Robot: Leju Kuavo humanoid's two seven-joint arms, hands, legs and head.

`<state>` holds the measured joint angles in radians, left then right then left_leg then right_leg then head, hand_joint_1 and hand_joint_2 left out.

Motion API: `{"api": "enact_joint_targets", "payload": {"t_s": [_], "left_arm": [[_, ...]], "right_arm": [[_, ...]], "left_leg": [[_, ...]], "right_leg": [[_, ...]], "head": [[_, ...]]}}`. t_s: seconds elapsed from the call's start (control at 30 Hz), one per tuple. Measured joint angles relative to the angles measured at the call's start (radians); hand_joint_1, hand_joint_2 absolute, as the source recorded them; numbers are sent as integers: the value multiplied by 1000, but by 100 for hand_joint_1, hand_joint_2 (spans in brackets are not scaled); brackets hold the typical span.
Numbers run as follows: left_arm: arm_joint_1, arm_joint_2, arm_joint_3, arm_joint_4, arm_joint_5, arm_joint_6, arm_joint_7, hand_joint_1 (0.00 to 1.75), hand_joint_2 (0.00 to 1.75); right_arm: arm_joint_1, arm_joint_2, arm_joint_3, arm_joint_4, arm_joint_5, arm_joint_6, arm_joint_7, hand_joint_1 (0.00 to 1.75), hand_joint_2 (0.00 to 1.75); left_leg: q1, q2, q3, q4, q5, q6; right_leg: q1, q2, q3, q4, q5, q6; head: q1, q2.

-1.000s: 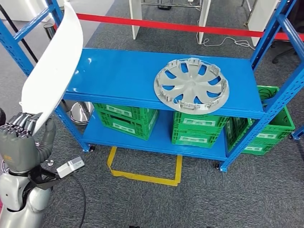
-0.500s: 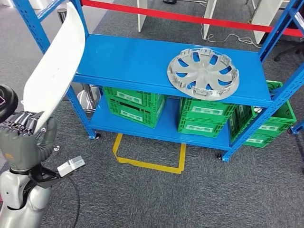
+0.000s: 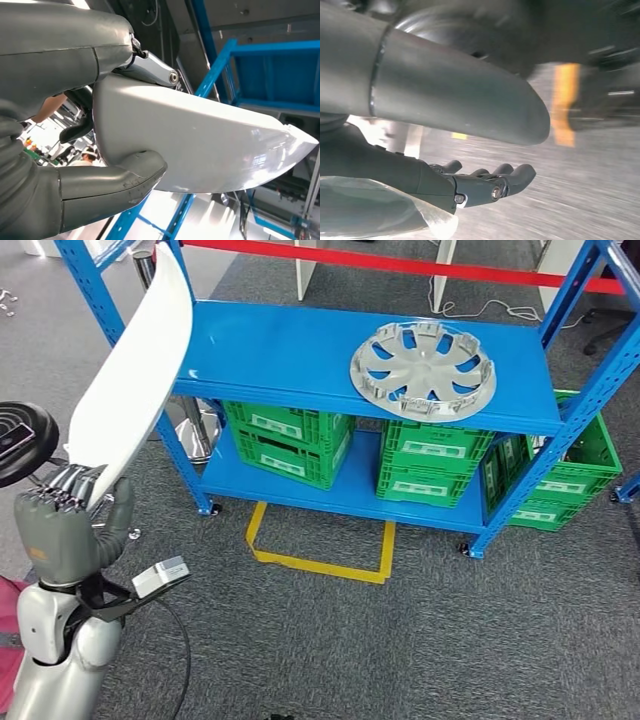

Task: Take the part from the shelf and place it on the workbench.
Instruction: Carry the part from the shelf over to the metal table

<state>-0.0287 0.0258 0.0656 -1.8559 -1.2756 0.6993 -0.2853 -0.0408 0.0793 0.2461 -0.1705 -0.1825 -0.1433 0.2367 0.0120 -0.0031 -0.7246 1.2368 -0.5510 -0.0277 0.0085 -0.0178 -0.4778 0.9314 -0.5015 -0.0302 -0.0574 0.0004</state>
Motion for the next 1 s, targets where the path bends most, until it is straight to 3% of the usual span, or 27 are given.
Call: {"api": "enact_joint_targets", "payload": {"t_s": [0.03,0.07,0.1,0.17,0.23,0.33,0.4,0.47,0.5,0.53,0.57,0.63,0.67,0.73,0.77,0.83,0.87,0.9,0.97,1.0], "left_arm": [[-15,1,-8,17,0,0,2,175,175],[-29,2,-17,32,0,0,3,175,175],[-42,3,-25,45,0,0,5,175,175],[-65,5,-38,66,0,0,7,175,175],[-81,6,-48,81,0,0,9,175,175],[-95,8,-61,100,0,0,13,175,175],[-106,8,-68,108,1,0,14,175,175],[-114,9,-74,114,4,0,14,175,175],[-116,9,-76,118,6,0,13,175,175],[-116,9,-78,122,7,0,12,175,175],[-117,9,-79,125,7,0,11,175,175],[-118,10,-81,131,8,0,8,175,175],[-118,10,-82,133,9,0,7,175,175],[-121,11,-84,135,11,0,5,175,175],[-124,11,-84,137,13,0,4,175,175],[-128,12,-86,142,16,0,2,175,175],[-129,12,-87,145,17,0,2,175,175],[-129,13,-87,147,18,0,2,175,175],[-129,14,-89,152,18,0,2,175,175],[-129,15,-90,155,19,0,2,175,175]], "right_arm": [[-1,0,0,0,0,3,49,0,0],[-2,0,0,0,1,6,84,0,0],[-4,0,0,0,1,10,108,0,0],[-8,0,0,0,1,13,133,0,0],[-11,0,0,0,1,16,146,0,0],[-9,0,0,0,1,18,159,0,0],[-7,0,1,1,1,18,162,0,0],[-7,0,1,1,1,18,160,0,0],[-7,0,1,1,1,18,158,0,0],[-7,0,1,0,1,17,157,0,0],[-7,0,1,0,1,15,155,0,0],[-8,0,1,0,1,12,154,0,0],[-9,1,1,0,1,11,153,0,0],[-11,1,1,0,0,8,151,0,0],[-11,2,1,0,0,7,149,0,0],[-10,2,1,0,-2,3,147,0,0],[-10,3,1,0,-2,2,146,0,0],[-10,4,1,0,-3,1,146,0,0],[-9,5,1,0,-4,0,145,0,0],[-9,6,1,0,-4,0,145,0,0]], "left_leg": [[4,0,3,33,-2,-5],[8,0,23,29,14,-9],[13,1,61,-16,39,-14],[17,0,142,-136,58,-18],[13,-2,174,-196,48,-12],[9,0,161,-206,61,14],[10,3,143,-212,80,37],[7,4,117,-212,101,48],[5,4,103,-211,113,49],[4,4,88,-211,124,49],[3,4,74,-211,136,48],[3,3,47,-210,160,44],[2,2,37,-210,172,40],[2,0,27,-213,196,28],[3,0,26,-218,209,22],[5,-1,24,-230,226,8],[6,-1,19,-224,206,3],[7,-1,11,-197,163,0],[7,0,-5,-80,39,-4],[7,0,-10,-9,0,-6]], "right_leg": [[-1,-3,-15,11,3,2],[-3,-5,-30,24,4,3],[-5,-5,-44,38,4,6],[-7,-4,-71,67,2,14],[-7,-1,-91,85,7,28],[-11,2,-107,96,7,50],[-14,8,-130,147,-56,59],[-15,13,-163,262,-147,63],[-15,14,-173,319,-171,64],[-15,14,-173,355,-170,64],[-15,15,-159,361,-147,63],[-15,16,-85,277,-80,58],[-14,20,-32,200,-70,55],[-11,27,46,73,-86,50],[-8,29,60,43,-95,46],[-6,25,43,37,-77,36],[-7,22,31,36,-63,27],[-8,17,17,35,-46,19],[-5,12,-13,38,-14,8],[-3,9,-30,42,0,7]], "head": [[0,0],[-1,0],[-1,0],[-2,0],[-3,0],[-3,0],[0,0],[3,0],[3,0],[3,0],[3,0],[3,0],[3,0],[3,0],[5,0],[8,0],[7,0],[4,0],[-1,0],[-1,0]]}}
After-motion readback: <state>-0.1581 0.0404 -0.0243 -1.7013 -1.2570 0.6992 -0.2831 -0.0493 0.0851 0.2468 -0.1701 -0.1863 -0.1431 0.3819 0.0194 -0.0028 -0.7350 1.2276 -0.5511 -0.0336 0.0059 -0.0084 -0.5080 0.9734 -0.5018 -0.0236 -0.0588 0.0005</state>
